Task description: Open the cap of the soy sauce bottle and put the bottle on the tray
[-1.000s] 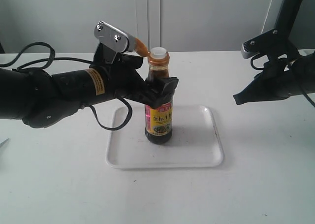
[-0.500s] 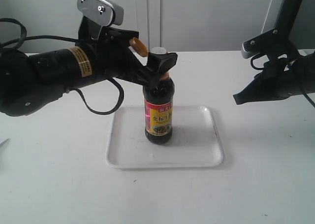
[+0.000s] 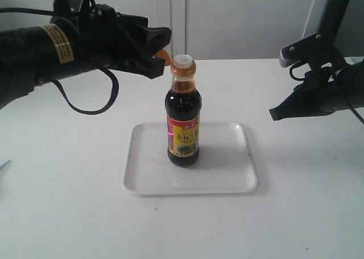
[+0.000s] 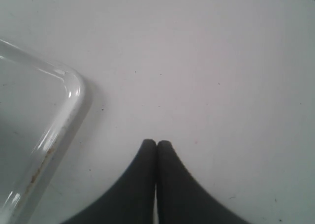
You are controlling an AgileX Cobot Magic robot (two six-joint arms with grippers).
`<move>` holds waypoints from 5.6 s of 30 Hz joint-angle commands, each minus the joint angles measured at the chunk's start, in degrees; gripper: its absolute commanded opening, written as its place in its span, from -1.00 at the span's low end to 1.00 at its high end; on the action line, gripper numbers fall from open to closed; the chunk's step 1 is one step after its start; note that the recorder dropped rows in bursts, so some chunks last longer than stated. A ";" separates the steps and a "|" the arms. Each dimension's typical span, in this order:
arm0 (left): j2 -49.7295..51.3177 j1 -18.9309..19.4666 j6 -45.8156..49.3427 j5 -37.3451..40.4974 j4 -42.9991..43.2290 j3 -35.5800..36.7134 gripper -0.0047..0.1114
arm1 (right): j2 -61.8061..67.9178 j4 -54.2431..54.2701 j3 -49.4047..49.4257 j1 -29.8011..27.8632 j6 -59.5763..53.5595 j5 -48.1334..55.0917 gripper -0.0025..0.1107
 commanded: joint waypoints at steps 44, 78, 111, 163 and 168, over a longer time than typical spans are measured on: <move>-9.95 25.14 26.39 66.35 -29.39 -0.31 -0.92 | -1.78 7.38 -1.80 0.51 -4.94 2.19 -0.96; -42.93 25.14 7.13 56.95 -6.69 17.88 -0.92 | -37.49 -3.07 4.59 -4.98 10.60 13.43 -0.96; -75.30 25.14 3.70 49.13 -14.69 31.94 -0.92 | -77.16 -0.56 31.99 -4.86 12.16 -7.43 -0.96; -78.99 37.25 28.11 42.32 -35.19 53.94 -0.92 | -77.16 -0.41 32.10 -4.86 12.16 -7.43 -0.96; -78.99 37.25 28.11 41.05 -35.78 54.04 -0.92 | -77.16 -0.41 32.10 -4.86 12.16 -7.43 -0.96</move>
